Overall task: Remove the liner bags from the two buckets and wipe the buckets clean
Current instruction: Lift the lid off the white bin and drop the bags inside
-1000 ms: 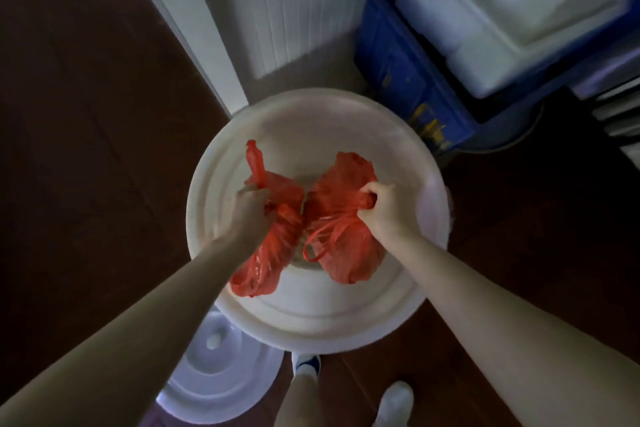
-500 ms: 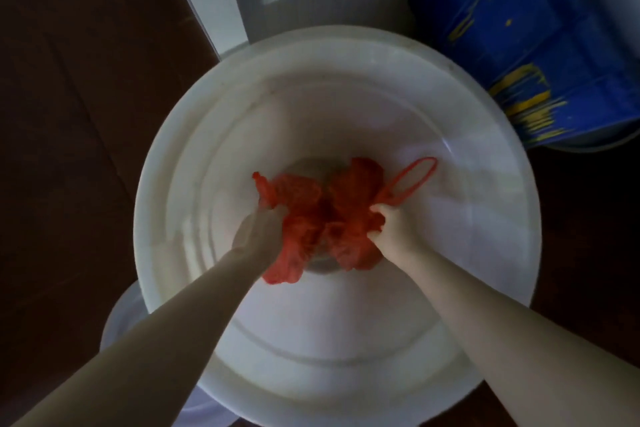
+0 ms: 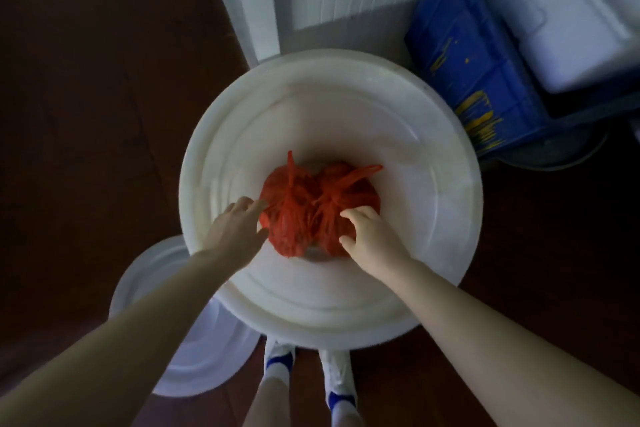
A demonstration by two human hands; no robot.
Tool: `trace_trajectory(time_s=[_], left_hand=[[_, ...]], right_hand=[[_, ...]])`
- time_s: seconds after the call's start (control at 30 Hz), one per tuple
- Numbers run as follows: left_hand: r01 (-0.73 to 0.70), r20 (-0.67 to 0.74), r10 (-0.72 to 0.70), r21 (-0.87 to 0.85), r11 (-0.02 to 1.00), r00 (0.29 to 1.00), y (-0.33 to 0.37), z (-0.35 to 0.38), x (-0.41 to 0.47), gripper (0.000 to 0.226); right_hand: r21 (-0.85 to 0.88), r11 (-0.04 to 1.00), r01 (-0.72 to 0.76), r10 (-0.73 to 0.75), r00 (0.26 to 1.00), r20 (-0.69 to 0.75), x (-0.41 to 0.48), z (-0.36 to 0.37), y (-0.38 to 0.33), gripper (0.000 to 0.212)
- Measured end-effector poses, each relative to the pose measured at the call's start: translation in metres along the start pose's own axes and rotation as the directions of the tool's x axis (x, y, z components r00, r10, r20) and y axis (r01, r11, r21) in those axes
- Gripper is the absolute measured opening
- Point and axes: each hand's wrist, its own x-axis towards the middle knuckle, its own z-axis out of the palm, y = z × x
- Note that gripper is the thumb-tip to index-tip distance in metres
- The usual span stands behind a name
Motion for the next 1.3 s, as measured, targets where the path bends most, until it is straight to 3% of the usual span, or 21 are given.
trace_trajectory(time_s=[0.23, 0.4, 0.53, 0.6, 0.7, 0.83, 0.93, 1.1, 1.3], left_hand=[[0.237, -0.182, -0.273, -0.196, 0.951, 0.945, -0.03, 0.006, -0.135, 0.047], [0.447, -0.153, -0.518, -0.34, 0.827, 0.842, -0.075, 0.039, -0.227, 0.049], [0.558, -0.101, -0.646, -0.415, 0.719, 0.757, -0.11, 0.067, -0.275, 0.052], [0.6, -0.068, -0.692, -0.442, 0.667, 0.719, -0.128, 0.086, -0.297, 0.053], [0.64, -0.026, -0.739, -0.48, 0.599, 0.673, -0.153, 0.112, -0.327, 0.053], [0.651, 0.003, -0.738, -0.474, 0.593, 0.674, -0.189, 0.143, -0.353, 0.053], [0.664, 0.016, -0.731, -0.431, 0.611, 0.682, -0.22, 0.172, -0.358, 0.055], [0.708, 0.096, -0.765, -0.466, 0.531, 0.637, -0.262, 0.232, -0.336, 0.055], [0.676, 0.072, -0.763, -0.523, 0.52, 0.642, -0.32, 0.348, -0.259, 0.057]], right_hand=[[-0.13, 0.946, 0.298, -0.296, 0.955, 0.032, -0.058, -0.006, -0.047, 0.046], [-0.187, 0.849, 0.493, -0.48, 0.87, 0.112, -0.075, 0.029, -0.109, 0.045], [-0.147, 0.798, 0.585, -0.58, 0.811, 0.076, -0.079, 0.076, -0.158, 0.035], [-0.134, 0.767, 0.628, -0.616, 0.778, 0.124, -0.082, 0.11, -0.181, 0.031], [-0.158, 0.724, 0.671, -0.623, 0.735, 0.267, -0.085, 0.161, -0.203, 0.033], [-0.263, 0.697, 0.667, -0.531, 0.726, 0.436, -0.079, 0.221, -0.222, 0.037], [-0.313, 0.7, 0.642, -0.477, 0.746, 0.464, -0.063, 0.267, -0.234, 0.04], [-0.431, 0.625, 0.651, -0.452, 0.752, 0.479, -0.02, 0.349, -0.237, 0.044], [-0.466, 0.477, 0.745, -0.449, 0.663, 0.6, 0.067, 0.476, -0.214, 0.05]])
